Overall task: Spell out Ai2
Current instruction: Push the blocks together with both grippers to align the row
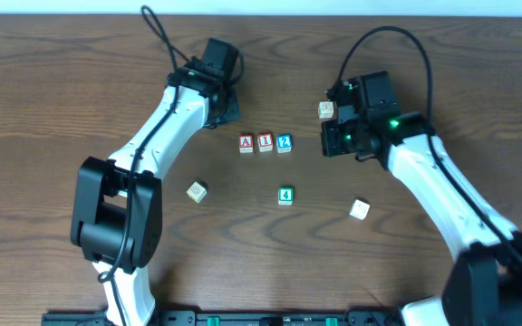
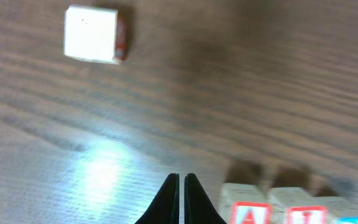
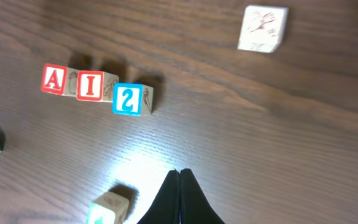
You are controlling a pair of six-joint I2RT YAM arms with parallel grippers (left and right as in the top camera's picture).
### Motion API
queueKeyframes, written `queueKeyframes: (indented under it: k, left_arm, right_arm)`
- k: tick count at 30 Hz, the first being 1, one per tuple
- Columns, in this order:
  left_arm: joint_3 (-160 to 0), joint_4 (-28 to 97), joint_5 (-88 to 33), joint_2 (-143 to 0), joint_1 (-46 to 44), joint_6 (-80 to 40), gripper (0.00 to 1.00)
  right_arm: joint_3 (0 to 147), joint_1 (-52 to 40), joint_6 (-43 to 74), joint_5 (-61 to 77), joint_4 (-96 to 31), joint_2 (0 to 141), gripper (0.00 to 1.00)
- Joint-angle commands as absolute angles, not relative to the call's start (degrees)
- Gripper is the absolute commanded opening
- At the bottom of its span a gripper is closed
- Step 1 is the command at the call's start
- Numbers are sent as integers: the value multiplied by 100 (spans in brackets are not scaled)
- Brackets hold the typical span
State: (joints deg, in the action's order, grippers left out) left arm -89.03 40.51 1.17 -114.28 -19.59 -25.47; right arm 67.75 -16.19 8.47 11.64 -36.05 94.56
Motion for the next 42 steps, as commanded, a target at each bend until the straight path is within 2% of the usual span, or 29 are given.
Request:
queueKeyframes:
  k: [1, 13, 42]
  left_arm:
    - [-8582, 4034, -38, -11338, -2036, -2698, 5]
    - [-7846, 3273, -609, -11349, -2189, -3011, 6]
    - [-7819, 2891, -405, -11701, -2303, -3306, 6]
  right_arm:
    - [6755, -1579, 908, 1651, -3461, 9929, 1]
    - [6755, -1745, 1068, 1992, -2860, 10774, 1]
    - [6757, -1994, 1435, 1951, -1942, 11170, 1]
